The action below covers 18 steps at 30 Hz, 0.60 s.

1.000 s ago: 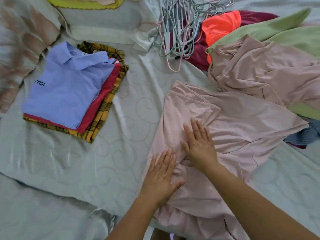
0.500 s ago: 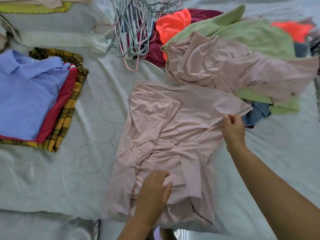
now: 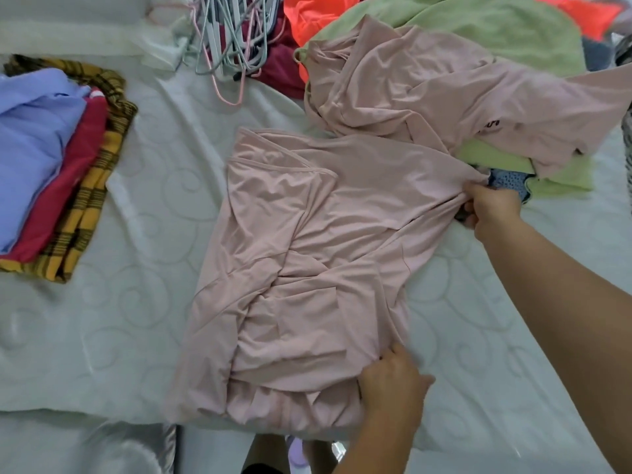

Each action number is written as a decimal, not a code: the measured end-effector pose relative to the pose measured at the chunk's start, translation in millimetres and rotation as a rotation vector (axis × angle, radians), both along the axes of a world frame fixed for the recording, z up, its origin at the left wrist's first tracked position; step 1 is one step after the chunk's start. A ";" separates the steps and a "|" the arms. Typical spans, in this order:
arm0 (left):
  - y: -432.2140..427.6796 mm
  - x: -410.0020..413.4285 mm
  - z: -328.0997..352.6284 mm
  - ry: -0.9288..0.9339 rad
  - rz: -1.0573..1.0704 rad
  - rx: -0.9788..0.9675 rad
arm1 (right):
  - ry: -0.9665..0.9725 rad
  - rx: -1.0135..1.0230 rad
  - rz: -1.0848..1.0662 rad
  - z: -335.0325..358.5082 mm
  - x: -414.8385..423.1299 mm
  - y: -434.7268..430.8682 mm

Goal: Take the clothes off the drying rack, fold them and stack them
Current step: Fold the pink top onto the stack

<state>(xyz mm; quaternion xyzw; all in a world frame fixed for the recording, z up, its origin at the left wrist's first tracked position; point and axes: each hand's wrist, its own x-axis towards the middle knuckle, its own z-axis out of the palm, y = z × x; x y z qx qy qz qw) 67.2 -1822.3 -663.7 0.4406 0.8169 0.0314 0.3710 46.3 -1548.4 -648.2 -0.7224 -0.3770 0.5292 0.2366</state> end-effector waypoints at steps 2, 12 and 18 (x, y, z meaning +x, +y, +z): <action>3.6 -0.8 2.7 -0.026 0.042 -0.022 | 0.084 0.012 -0.029 7.4 3.0 0.6; -73.9 -80.9 58.8 -1.044 0.846 0.313 | 0.470 0.114 0.111 98.7 -70.3 -16.7; -103.3 -104.1 30.4 -1.195 1.242 0.216 | 0.351 0.024 0.543 71.2 -179.2 -90.5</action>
